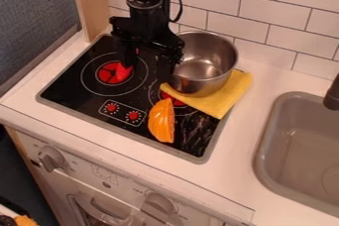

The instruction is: Put the orange slice on the left, the small red spoon

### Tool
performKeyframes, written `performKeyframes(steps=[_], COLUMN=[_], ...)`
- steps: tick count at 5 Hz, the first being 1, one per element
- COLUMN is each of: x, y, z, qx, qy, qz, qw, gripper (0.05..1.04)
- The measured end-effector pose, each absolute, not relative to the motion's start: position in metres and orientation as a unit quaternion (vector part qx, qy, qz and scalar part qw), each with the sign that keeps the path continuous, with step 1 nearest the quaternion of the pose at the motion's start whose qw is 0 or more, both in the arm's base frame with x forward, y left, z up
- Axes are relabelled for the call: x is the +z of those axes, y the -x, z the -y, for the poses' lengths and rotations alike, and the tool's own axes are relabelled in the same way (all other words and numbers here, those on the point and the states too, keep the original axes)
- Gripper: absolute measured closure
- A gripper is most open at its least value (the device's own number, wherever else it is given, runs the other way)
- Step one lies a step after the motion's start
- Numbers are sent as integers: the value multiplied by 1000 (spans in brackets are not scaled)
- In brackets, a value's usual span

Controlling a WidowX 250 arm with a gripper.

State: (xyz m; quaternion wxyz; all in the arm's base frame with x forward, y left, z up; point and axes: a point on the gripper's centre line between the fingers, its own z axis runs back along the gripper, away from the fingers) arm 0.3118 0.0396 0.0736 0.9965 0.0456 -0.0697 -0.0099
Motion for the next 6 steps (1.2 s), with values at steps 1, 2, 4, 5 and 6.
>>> performKeyframes(steps=[1, 2, 4, 5, 6], x=[65, 72, 67, 26, 13], y=[-308, -290, -271, -268, -280], z=[-38, -15, 12, 5, 1], qx=[-7, -8, 9, 34, 35], qy=[-40, -5, 16, -11, -43], qz=[56, 60, 42, -26, -30], qw=[998, 998, 999, 999, 998], gripper=[84, 84, 84, 84, 136])
